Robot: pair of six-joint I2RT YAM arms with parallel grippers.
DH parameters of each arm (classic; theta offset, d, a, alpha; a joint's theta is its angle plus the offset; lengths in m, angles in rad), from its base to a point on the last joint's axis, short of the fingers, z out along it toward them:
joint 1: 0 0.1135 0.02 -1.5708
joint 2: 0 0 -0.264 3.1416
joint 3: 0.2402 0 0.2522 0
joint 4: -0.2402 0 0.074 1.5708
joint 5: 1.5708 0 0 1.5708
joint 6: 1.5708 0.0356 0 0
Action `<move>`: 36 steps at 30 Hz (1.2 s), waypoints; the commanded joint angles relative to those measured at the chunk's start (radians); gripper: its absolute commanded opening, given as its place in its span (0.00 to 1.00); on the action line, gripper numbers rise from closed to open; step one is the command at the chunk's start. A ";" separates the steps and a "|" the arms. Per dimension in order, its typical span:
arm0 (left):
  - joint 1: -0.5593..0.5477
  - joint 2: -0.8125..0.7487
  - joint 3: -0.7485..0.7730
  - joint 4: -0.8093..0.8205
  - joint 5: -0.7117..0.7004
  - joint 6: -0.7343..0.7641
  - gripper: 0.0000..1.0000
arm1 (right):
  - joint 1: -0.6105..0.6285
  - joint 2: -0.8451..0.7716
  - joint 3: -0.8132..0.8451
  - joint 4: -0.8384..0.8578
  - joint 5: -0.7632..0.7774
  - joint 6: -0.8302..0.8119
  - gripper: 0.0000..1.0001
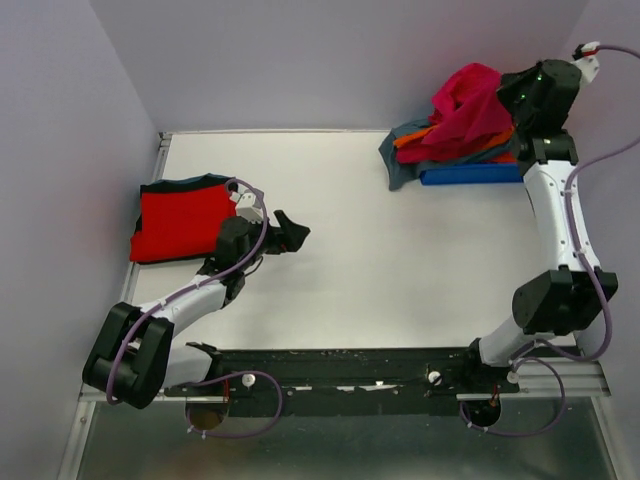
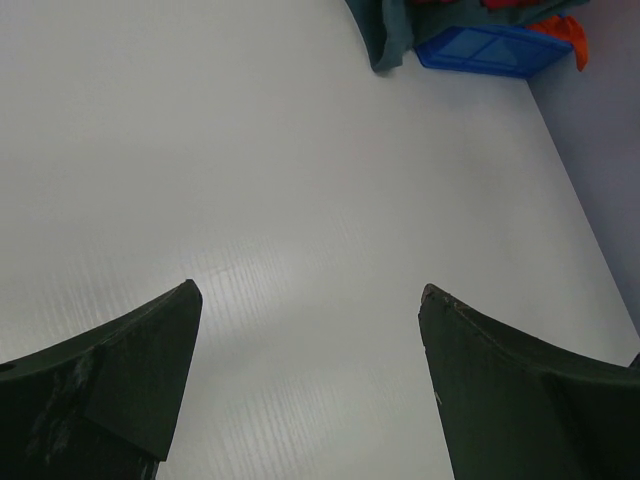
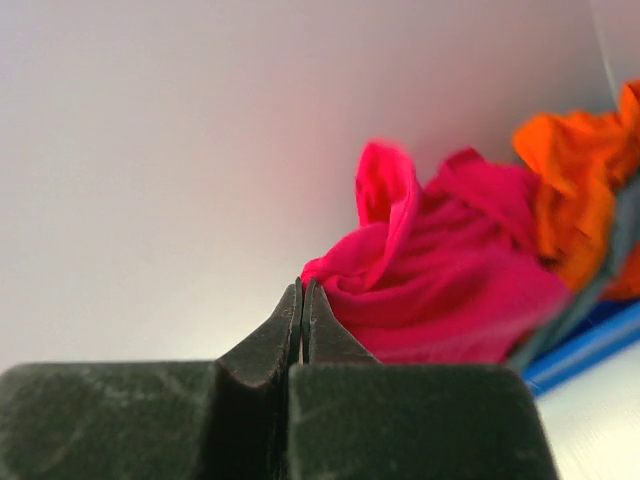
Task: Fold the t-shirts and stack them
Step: Grab crumpled tshirt from bin with the right arm, then move the tshirt to the center of the board
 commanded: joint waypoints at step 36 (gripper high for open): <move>-0.116 0.038 0.098 -0.041 0.003 0.083 0.99 | 0.312 -0.569 -0.811 -0.103 -0.454 -0.234 0.80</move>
